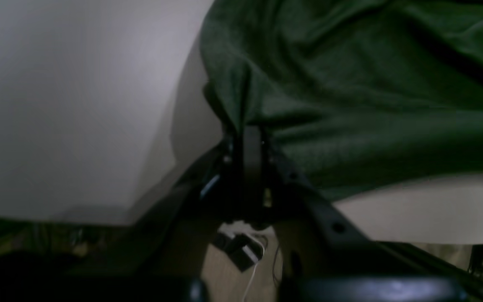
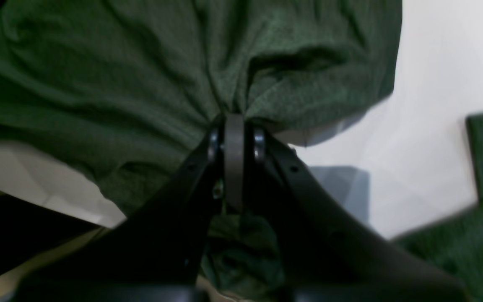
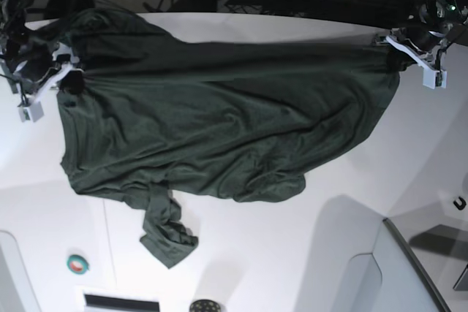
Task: Layout the t-shirt on the table in an organized manner, then fold the t-shirt properly
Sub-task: 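Grasp the shirt edge with the left gripper beside the right gripper, then lift the shirt with both grippers and swing it out over the table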
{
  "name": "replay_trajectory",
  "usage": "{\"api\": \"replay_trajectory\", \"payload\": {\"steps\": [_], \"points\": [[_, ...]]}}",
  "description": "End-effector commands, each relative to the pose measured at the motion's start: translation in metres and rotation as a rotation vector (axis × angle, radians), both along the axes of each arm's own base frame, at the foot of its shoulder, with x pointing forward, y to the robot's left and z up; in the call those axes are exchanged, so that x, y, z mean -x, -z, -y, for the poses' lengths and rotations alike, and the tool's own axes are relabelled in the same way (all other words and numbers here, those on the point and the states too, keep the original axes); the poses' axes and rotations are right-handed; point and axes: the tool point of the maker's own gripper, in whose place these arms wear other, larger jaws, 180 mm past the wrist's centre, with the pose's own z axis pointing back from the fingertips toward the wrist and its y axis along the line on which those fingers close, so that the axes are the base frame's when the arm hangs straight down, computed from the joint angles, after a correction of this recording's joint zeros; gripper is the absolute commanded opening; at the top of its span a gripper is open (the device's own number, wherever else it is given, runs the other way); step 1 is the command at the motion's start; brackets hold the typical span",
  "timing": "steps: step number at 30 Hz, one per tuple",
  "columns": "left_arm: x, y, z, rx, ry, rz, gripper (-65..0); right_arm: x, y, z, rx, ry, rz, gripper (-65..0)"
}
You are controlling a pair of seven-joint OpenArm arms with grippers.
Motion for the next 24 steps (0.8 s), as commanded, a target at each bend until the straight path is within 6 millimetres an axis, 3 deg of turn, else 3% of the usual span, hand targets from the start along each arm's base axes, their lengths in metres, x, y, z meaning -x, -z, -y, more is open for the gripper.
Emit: {"api": "replay_trajectory", "payload": {"steps": [1,9,13,16,19,21,24], "points": [[-0.010,-0.010,0.001,0.002,0.008,0.044,-65.0,-0.008,-0.004,0.010,0.029,0.004,0.015,-64.7],[-0.010,0.006,0.027,0.042,0.069,0.004,-65.0,-0.005,0.005,0.014,0.072,-0.006,-0.019,-64.7],[-0.055,0.002,0.034,0.035,0.082,0.038,-65.0,-0.046,-0.015,0.029,0.115,-0.007,0.046,-64.7],[-0.112,-0.006,0.042,0.024,0.100,0.075,-65.0,-0.102,-0.032,0.050,0.158,0.023,0.068,-64.7],[-0.188,-0.030,0.046,0.006,0.120,0.136,-65.0,-0.175,-0.065,0.072,0.211,0.038,0.110,-64.7],[-0.241,-0.062,0.055,-0.006,0.155,0.186,-65.0,-0.227,-0.113,0.090,0.263,0.050,0.193,-64.7],[-0.308,-0.145,0.064,-0.024,0.188,0.296,-65.0,-0.278,-0.205,0.115,0.327,0.079,0.343,-64.7]]}}
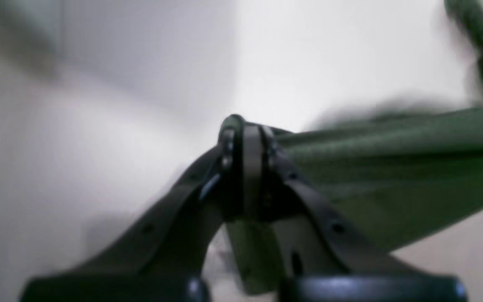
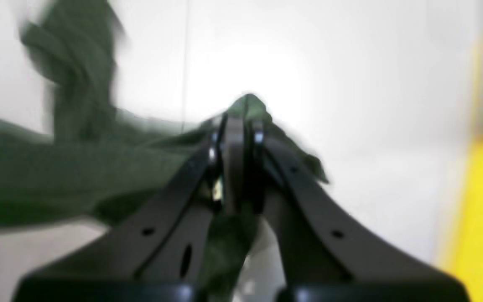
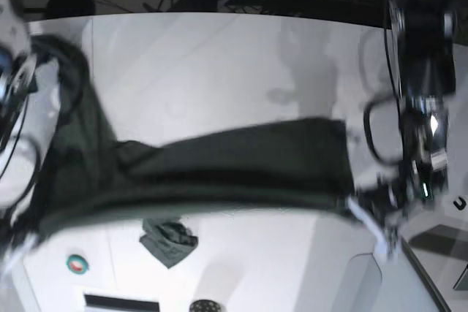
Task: Layout the t-shirt on the table in an organized manner, then fold the t-shirt properly
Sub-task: 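Lift the shirt with both grippers and swing it out over the table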
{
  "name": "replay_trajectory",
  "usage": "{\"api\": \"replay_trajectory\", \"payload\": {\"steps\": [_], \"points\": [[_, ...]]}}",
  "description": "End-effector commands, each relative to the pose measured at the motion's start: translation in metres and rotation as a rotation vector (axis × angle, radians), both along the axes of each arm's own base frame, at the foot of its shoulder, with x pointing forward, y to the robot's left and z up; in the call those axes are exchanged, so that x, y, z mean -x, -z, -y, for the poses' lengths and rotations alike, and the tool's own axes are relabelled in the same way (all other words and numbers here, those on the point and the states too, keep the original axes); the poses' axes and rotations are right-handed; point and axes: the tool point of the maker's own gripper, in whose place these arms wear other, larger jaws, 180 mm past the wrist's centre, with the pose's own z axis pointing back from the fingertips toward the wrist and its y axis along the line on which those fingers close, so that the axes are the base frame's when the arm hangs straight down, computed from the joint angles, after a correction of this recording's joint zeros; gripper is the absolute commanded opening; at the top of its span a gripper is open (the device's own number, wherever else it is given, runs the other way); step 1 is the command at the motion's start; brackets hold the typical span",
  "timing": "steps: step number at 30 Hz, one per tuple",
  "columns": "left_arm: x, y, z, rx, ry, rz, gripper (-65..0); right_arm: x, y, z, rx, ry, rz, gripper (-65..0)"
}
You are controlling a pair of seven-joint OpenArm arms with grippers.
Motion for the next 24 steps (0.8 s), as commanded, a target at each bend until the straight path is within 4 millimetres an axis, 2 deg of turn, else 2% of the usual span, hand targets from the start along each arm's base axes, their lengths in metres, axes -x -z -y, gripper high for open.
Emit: {"api": "replay_trajectory", "payload": {"steps": [1,3,5,6,8,9,10,11,13,14,17,22,24], "points": [[-0.032,-0.067,-0.010,-0.007,-0.015,0.156,-65.0,-0.021,-0.072,0.032,0.059,0.049,0.145,-64.8],[-0.053,-0.134,-0.007,-0.020,-0.003,0.260,-65.0,-0.029,-0.131,0.044,0.110,0.062,0.211,-64.8],[-0.057,-0.191,-0.001,-0.050,0.017,0.348,-65.0,-0.023,-0.175,0.051,0.170,0.076,0.254,-64.8],[-0.054,-0.210,-0.004,-0.054,0.002,0.382,-65.0,-0.019,-0.187,0.051,0.196,0.080,0.265,-64.8],[-0.048,-0.225,-0.012,-0.039,-0.040,0.404,-65.0,-0.010,-0.203,0.048,0.243,0.084,0.284,-64.8],[-0.045,-0.225,-0.015,-0.033,-0.051,0.397,-65.0,-0.003,-0.196,0.046,0.264,0.080,0.267,-64.8],[-0.042,-0.217,-0.021,-0.027,-0.061,0.381,-65.0,0.002,-0.189,0.041,0.280,0.073,0.256,-64.8],[-0.034,-0.199,-0.029,-0.024,-0.079,0.349,-65.0,0.006,-0.179,0.036,0.292,0.062,0.248,-64.8],[-0.015,-0.171,-0.040,-0.029,-0.106,0.312,-65.0,0.016,-0.143,0.027,0.297,0.039,0.191,-64.8],[-0.003,-0.151,-0.043,-0.032,-0.116,0.280,-65.0,0.020,-0.124,0.019,0.289,0.023,0.159,-64.8],[0.032,-0.106,-0.048,-0.052,-0.127,0.206,-65.0,0.037,-0.069,0.001,0.258,-0.015,0.080,-64.8],[0.102,-0.018,-0.055,-0.061,-0.156,0.076,-65.0,0.085,0.038,-0.036,0.173,-0.083,-0.043,-64.8],[0.125,0.019,-0.057,-0.052,-0.163,0.015,-65.0,0.104,0.071,-0.047,0.137,-0.097,-0.093,-64.8]]}}
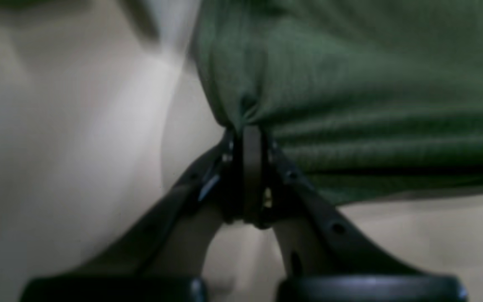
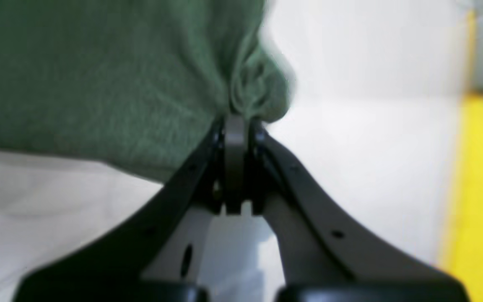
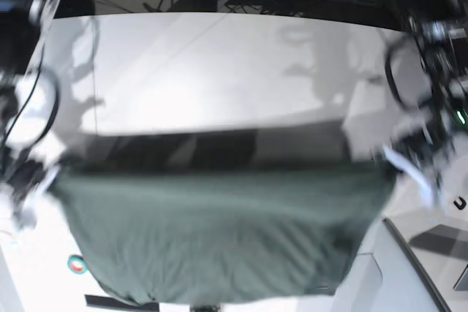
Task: Layout the t-shirt on the table in an organized manner, then fold the t-shirt properly
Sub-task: 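Lift the shirt with both grippers and swing it out over the table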
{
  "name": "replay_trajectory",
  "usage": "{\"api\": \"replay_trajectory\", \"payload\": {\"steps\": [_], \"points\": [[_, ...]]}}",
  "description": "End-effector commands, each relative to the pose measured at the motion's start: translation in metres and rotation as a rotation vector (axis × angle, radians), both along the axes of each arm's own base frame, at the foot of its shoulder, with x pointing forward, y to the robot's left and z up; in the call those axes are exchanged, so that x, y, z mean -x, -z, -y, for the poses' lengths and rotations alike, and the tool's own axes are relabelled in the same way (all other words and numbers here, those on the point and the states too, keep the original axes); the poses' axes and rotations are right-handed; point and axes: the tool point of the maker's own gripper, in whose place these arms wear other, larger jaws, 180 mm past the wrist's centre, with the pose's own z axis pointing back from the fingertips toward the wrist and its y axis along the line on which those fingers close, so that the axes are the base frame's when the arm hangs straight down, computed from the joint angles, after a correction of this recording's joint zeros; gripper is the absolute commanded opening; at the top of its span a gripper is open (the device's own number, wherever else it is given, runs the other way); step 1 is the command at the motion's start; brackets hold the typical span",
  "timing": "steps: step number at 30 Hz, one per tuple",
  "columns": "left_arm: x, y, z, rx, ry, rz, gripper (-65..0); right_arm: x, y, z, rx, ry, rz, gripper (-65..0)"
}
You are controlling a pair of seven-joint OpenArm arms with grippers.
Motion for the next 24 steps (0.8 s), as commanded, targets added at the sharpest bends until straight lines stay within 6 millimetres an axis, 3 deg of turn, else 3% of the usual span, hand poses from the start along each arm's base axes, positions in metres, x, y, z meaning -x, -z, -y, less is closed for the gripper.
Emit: {"api": "replay_trajectory", "payload": {"steps": [1,5,8,15,24], "points": [[0.002,0.003,-0.003,-0.002,-0.002,0.020,-65.0,-0.006,-0.006,0.002,-0.005,0.002,0.041,-64.8],[0.044,0.064,0.001,0.029,-0.010,-0.065,-65.0,0.031,0.039,-0.014,-0.057,0.003,-0.046,-64.8],[0.060,0.084,-0.002,0.036,-0.027,-0.087,-65.0,0.052,0.056,-0.019,-0.069,0.003,-0.080,-64.8],[0.073,0.091,-0.006,0.033,-0.034,-0.117,-65.0,0.080,0.074,-0.018,-0.071,0.009,-0.133,-64.8],[0.088,0.095,-0.016,0.006,-0.031,-0.152,-65.0,0.083,0.075,-0.014,-0.062,0.011,-0.139,-64.8]]}}
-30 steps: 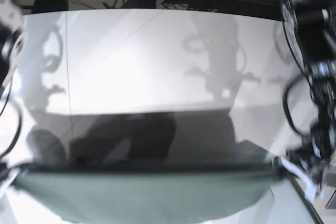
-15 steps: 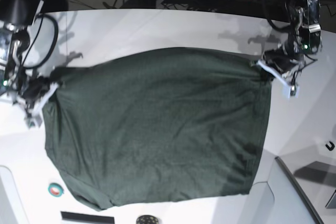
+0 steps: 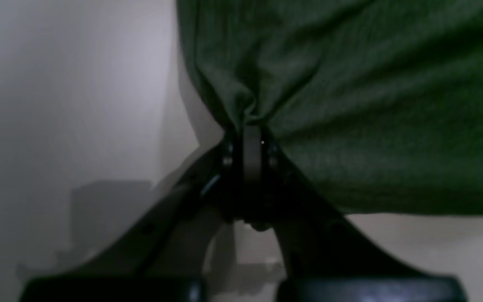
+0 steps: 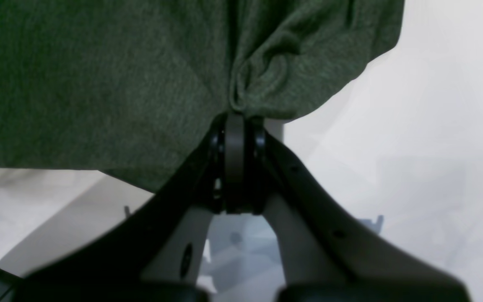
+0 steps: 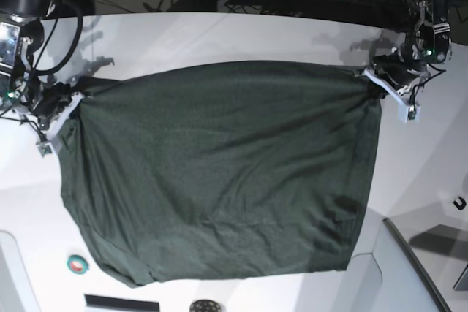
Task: Layout the t-shirt on the table in an organized manner, then fold the t-shirt properly
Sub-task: 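Lift the shirt with both grippers and swing it out over the table, then lay the shirt flat and release it with the right gripper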
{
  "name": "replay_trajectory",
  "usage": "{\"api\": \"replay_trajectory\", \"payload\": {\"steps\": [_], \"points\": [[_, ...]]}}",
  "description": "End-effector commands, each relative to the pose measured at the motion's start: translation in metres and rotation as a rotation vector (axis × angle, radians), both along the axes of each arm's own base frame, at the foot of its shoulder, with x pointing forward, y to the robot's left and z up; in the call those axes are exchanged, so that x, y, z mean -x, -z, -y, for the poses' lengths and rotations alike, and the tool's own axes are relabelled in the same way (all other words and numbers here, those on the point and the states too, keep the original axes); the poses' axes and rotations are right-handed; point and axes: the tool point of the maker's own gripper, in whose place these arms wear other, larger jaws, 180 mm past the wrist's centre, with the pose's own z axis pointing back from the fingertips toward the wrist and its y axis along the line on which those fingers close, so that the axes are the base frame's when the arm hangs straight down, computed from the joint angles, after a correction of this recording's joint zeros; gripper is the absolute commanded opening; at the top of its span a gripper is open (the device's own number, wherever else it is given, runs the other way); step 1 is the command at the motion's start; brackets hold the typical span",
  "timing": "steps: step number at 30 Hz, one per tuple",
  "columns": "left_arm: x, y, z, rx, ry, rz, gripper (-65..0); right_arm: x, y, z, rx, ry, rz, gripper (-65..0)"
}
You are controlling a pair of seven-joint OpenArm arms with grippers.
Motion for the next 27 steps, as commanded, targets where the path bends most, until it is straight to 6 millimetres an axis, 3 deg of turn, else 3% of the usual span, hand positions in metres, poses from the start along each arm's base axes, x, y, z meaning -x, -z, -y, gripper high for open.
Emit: {"api": "replay_trajectory", "payload": {"steps": [1,5,8,18,27], "points": [[-0.009,-0.012,-0.009,-0.021,-0.002,0.040,-65.0,-0.013,-0.013,0.008,0.013,0.005,0.053,-64.8],[-0.004,-0.027,-0.036,-0.058,-0.053,0.068,-65.0,-0.013,-0.016,0.016,0.033,0.002,0.054,-64.8],[-0.005,-0.037,-0.041,-0.080,-0.045,0.084,-65.0,-0.013,-0.017,0.020,0.042,0.002,0.052,-64.8],[0.019,-0.019,-0.032,-0.076,-0.014,0.007,-65.0,0.006,-0.012,0.010,0.041,-0.016,0.032,-64.8],[0.023,-0.017,-0.033,-0.076,-0.017,-0.004,-65.0,0.019,-0.008,0.008,0.043,-0.021,0.017,-64.8]]}}
